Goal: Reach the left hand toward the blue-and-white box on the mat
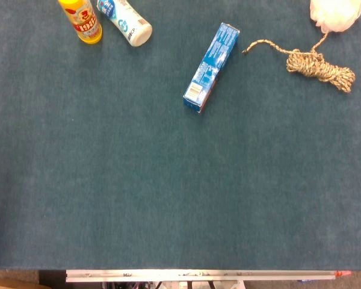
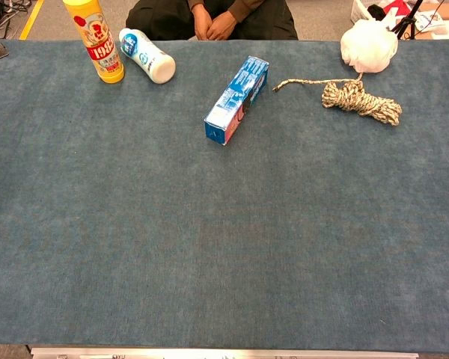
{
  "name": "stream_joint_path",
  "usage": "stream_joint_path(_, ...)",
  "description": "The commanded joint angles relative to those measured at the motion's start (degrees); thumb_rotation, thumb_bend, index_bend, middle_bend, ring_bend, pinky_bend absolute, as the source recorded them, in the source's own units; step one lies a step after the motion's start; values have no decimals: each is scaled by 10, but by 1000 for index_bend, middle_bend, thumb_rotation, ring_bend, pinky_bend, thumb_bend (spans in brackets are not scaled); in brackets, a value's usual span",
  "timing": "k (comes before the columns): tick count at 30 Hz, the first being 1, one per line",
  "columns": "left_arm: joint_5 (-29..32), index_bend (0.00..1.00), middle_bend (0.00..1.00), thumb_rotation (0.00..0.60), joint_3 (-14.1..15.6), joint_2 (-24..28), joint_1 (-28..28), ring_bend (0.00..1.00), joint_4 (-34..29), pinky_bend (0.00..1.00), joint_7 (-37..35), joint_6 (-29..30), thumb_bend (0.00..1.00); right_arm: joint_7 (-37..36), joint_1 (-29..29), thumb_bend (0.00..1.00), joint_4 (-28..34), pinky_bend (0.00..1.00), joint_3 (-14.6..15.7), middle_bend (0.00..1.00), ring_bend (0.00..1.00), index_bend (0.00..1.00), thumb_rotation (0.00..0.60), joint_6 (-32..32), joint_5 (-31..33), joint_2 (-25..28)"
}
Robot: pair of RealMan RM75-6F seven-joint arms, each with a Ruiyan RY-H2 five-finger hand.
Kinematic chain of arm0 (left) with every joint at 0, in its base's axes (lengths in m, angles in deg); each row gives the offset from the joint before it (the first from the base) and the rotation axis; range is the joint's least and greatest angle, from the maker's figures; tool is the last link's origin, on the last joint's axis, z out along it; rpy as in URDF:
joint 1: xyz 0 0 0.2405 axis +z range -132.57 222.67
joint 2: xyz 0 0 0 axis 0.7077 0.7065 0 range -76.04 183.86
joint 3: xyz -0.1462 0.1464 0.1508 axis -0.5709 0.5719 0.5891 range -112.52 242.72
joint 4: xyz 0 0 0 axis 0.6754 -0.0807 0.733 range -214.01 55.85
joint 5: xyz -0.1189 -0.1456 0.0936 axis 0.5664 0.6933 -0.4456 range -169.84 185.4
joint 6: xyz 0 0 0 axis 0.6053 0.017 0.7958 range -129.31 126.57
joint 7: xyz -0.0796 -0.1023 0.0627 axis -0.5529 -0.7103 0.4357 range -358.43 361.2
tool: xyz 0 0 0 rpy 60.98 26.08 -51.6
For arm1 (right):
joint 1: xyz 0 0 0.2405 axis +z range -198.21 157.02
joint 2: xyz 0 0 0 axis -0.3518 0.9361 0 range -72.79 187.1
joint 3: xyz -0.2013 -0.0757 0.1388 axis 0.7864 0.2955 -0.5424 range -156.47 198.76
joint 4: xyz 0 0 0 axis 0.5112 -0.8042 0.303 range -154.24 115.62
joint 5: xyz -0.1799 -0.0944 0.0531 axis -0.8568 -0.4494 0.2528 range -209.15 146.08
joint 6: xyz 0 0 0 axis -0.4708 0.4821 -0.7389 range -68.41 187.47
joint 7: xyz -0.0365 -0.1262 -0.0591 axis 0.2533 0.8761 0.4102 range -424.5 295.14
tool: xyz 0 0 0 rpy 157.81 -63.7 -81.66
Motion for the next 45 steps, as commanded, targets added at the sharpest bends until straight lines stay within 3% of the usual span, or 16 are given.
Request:
stream_joint_path(1, 0, 177, 348, 600, 0, 0, 0, 305, 0, 444, 0, -1, 443, 1, 0, 227, 0, 452, 0, 509, 466, 107, 600, 0, 0, 0)
stream_joint_path(15, -48, 175, 356, 600, 14, 2, -25, 315, -3, 444, -22, -26, 443, -1, -3, 227, 3, 452, 1, 509, 465, 107, 600, 6, -6, 3)
stream_joint_path(24, -109, 3, 383, 600, 32, -37, -72, 424, -2, 476, -77, -70, 443, -5, -3, 227, 2, 452, 4, 509, 466, 107, 600, 6, -9, 2)
stream_joint_path(30, -144, 0, 512, 600, 42, -91, -104, 543, 11, 554, -136, -87, 443, -7, -3, 227, 0, 452, 3, 509, 465, 107, 600, 4, -6, 3)
stream_joint_path(34, -176, 0, 660, 600, 51, -123, -136, 693, 37, 702, -203, -101, 453, -6, -3, 228, 0, 452, 2, 509, 465, 107, 600, 1, -3, 4)
stream_joint_path(39, -220, 0, 834, 600, 60, -156, -171, 875, 79, 872, -275, -87, 631, -6, -4, 228, -1, 452, 1, 509, 466, 107, 600, 0, 1, 3)
stream_joint_path(45, -247, 0, 904, 600, 69, -187, -202, 962, 103, 961, -338, -70, 754, -3, -4, 227, 0, 452, 0, 509, 469, 107, 600, -2, 5, 5)
